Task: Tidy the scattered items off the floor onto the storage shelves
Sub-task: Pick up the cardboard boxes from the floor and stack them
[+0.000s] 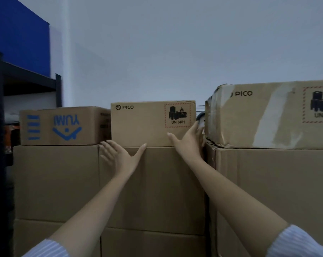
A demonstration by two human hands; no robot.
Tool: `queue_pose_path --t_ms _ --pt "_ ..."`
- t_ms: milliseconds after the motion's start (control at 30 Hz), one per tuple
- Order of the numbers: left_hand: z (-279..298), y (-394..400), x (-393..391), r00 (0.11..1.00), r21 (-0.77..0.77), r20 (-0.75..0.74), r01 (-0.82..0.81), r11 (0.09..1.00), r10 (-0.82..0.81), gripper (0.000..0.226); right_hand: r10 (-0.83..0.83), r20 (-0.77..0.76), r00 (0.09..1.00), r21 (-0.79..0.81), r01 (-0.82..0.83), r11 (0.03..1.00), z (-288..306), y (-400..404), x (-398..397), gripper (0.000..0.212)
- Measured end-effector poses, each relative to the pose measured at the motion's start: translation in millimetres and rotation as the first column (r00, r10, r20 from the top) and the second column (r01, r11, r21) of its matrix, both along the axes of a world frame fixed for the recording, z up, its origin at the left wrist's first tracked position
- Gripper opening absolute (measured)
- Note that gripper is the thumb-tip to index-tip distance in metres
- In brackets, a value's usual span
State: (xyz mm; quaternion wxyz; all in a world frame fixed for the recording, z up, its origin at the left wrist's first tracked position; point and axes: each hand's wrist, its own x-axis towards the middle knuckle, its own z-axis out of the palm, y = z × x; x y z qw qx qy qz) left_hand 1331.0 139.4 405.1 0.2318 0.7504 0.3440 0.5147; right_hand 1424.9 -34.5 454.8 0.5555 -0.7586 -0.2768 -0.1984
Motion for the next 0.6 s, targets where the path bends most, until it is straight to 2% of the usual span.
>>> queue_pose_path --t_ms 100,200,367,600 --pt "-6.3 20.6 -9.5 0.989 0.096 -0.133 -0.054 0.994 0.066 0.138 -0.170 0.063 0.984 -0.084 0.175 0.981 -5.4 11.4 9.0 0.130" --pt "-12.1 30.9 -10.8 0.983 0.186 -0.153 -0.069 0.980 0.098 0.135 -0.296 0.161 0.942 -0.066 0.309 0.949 -12.2 19.5 12.1 0.126" --pt "-25.7 44.2 -8.9 0.990 0.295 -0.021 -0.125 0.947 0.138 0.133 -0.436 0.357 0.826 0.185 0.395 0.900 -35.3 29.5 19.1 0.110" --pt "-33.9 56.5 -8.6 0.994 0.391 0.023 -0.108 0.914 0.108 0.127 -0.533 0.415 0.737 0.389 0.386 0.836 -54.3 42.0 31.9 0.084"
